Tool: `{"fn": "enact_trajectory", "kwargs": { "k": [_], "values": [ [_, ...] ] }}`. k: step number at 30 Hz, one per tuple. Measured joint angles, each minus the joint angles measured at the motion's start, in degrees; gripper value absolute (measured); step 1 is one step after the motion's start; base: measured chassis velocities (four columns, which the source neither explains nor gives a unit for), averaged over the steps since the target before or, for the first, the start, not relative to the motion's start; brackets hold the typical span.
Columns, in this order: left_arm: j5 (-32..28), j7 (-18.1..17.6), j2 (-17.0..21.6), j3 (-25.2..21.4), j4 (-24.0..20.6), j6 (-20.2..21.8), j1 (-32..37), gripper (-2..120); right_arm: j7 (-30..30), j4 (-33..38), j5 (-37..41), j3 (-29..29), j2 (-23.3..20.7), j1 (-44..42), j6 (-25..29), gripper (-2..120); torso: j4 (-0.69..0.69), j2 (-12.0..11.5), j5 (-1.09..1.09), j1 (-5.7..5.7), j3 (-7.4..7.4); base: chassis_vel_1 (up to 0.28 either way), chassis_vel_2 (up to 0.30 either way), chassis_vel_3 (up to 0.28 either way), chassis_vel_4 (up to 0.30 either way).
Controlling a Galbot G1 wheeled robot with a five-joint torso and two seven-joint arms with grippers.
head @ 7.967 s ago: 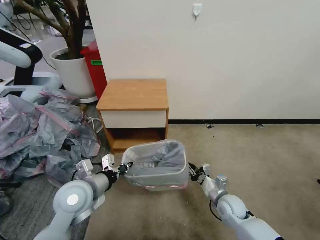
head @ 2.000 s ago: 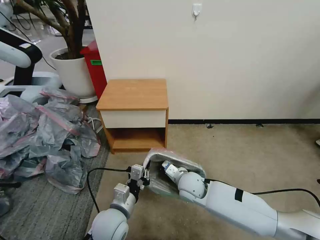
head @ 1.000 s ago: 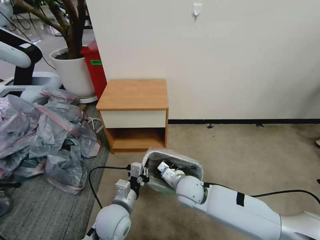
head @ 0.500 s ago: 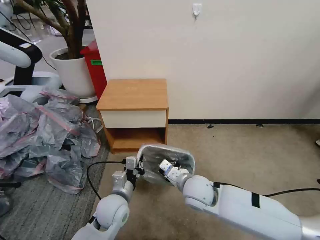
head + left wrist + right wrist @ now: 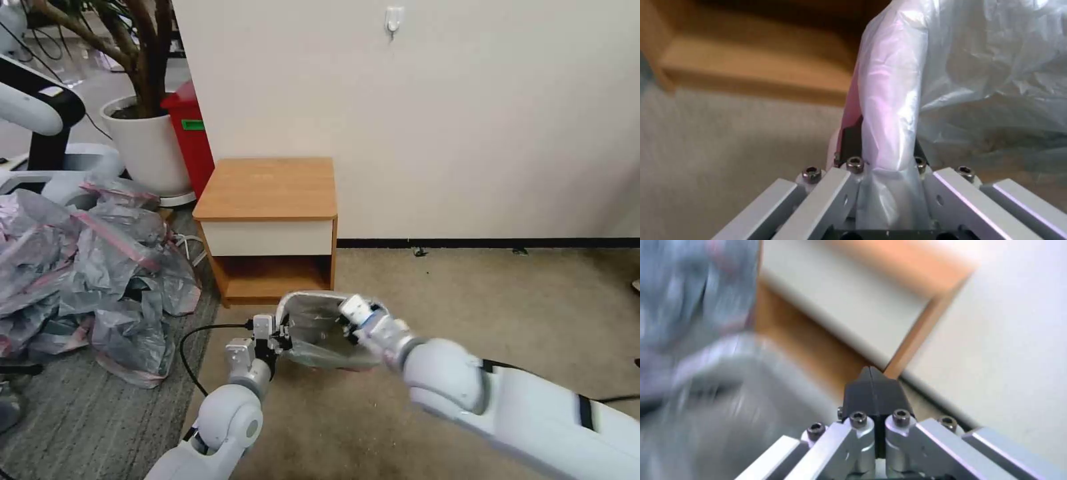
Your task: Pick up the garbage bag from the table and place it over the trash can.
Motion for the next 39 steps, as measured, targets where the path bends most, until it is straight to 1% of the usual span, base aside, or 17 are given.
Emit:
{"fn": "enact_trajectory", "kwargs": {
  "k": [1, 2, 5, 6, 9, 10, 13, 14, 18, 19, 23, 24, 28, 32, 36, 38, 39],
  "values": [
    [-2.4, -1.2, 0.1, -0.1, -0.6, 0.8, 0.0, 2, -0.3, 1.7, -1.3, 5.1, 0.2, -4.0, 3.3, 0, 0.0, 0.0, 0.0, 0.0, 0.0, 0.0, 0.0, 0.0, 0.0],
    [-2.4, -1.2, 0.1, -0.1, -0.6, 0.8, 0.0, 2, -0.3, 1.7, -1.3, 5.1, 0.2, -4.0, 3.3, 0, 0.0, 0.0, 0.0, 0.0, 0.0, 0.0, 0.0, 0.0, 0.0],
    [-9.4, -5.1, 0.4, -0.6, -2.0, 3.0, 0.0, 2, -0.3, 3.4, -4.1, 16.2, 3.5, -13.3, 15.3, 0, 0.01, 0.0, 0.02, 0.0, 0.0, 0.0, 0.0, 0.0, 0.0],
    [-9.4, -5.1, 0.4, -0.6, -2.0, 3.0, 0.0, 2, -0.3, 3.4, -4.1, 16.2, 3.5, -13.3, 15.3, 0, 0.01, 0.0, 0.02, 0.0, 0.0, 0.0, 0.0, 0.0, 0.0],
    [-15.3, -8.4, 0.6, -1.3, -2.6, 4.0, 0.5, 2, -2.6, 3.5, -7.7, 24.0, 7.8, -20.4, 24.8, 14, 0.0, 0.0, 0.02, 0.0, 0.0, 0.0, 0.0, 0.0, 0.0],
    [-15.3, -8.4, 0.6, -1.3, -2.6, 4.0, 0.5, 2, -2.6, 3.5, -7.7, 24.0, 7.8, -20.4, 24.8, 14, 0.0, 0.0, 0.02, 0.0, 0.0, 0.0, 0.0, 0.0, 0.0],
    [-17.3, -9.5, 0.5, -1.5, -2.4, 4.3, 1.3, 2, -3.8, 3.2, -9.6, 27.9, 11.1, -25.3, 29.4, 27, 0.01, 0.0, 0.01, 0.0, 0.0, 0.0, 0.0, 0.0, 0.0],
    [-17.3, -9.5, 0.5, -1.5, -2.4, 4.3, 1.3, 2, -3.8, 3.2, -9.6, 27.9, 11.1, -25.3, 29.4, 27, 0.01, 0.0, 0.01, 0.0, 0.0, 0.0, 0.0, 0.0, 0.0],
    [-17.5, -10.5, 0.5, -1.2, -1.8, 4.4, 1.4, 2, -4.2, 3.1, -12.3, 30.9, 15.0, -30.4, 30.9, 45, 0.01, 0.0, 0.0, 0.0, 0.0, 0.0, 0.0, 0.0, 0.0],
    [-17.5, -10.5, 0.5, -1.2, -1.8, 4.4, 1.4, 2, -4.2, 3.1, -12.3, 30.9, 15.0, -30.4, 30.9, 45, 0.01, 0.0, 0.0, 0.0, 0.0, 0.0, 0.0, 0.0, 0.0],
    [-17.3, -12.3, 1.1, -1.1, -1.5, 4.7, 1.2, 2, -4.3, 3.1, -14.2, 31.2, 17.8, -33.7, 31.5, 65, 0.02, 0.0, 0.0, 0.0, 0.0, 0.0, 0.0, 0.0, 0.0],
    [-17.3, -12.3, 1.1, -1.1, -1.5, 4.7, 1.2, 2, -4.3, 3.1, -14.2, 31.2, 17.8, -33.7, 31.5, 65, 0.02, 0.0, 0.0, 0.0, 0.0, 0.0, 0.0, 0.0, 0.0],
    [-17.1, -13.1, 1.4, -1.1, -1.3, 5.1, 1.5, 2, -4.4, 3.0, -15.5, 31.3, 19.5, -35.3, 31.9, 78, 0.01, 0.0, 0.0, 0.0, 0.0, 0.0, 0.0, 0.0, 0.0],
    [-16.9, -13.4, 1.8, -1.4, -1.0, 5.7, 1.9, 2, -4.6, 3.0, -17.2, 31.3, 20.8, -36.9, 32.1, 96, 0.01, 0.0, 0.0, 0.0, 0.01, 0.0, 0.0, 0.0, 0.0],
    [-16.7, -13.5, 2.1, -1.5, -0.7, 6.2, 2.0, 2, -4.6, 3.2, -18.0, 31.5, 21.4, -37.9, 32.3, 105, 0.01, 0.0, 0.02, 0.0, 0.0, 0.0, 0.0, 0.0, 0.0],
    [-16.6, -13.5, 2.2, -1.6, -0.6, 6.3, 2.0, 5, -4.6, 3.3, -18.1, 31.7, 21.5, -38.1, 32.3, 107, 0.02, 0.0, 0.02, 0.0, 0.0, 0.0, 0.0, 0.0, 0.0],
    [-16.5, -13.6, 2.3, -1.7, -0.6, 6.5, 2.1, 10, -4.6, 3.5, -18.2, 31.9, 21.6, -38.4, 32.3, 109, 0.02, 0.0, 0.03, 0.0, 0.0, 0.0, 0.0, 0.0, 0.0]
  ]
}}
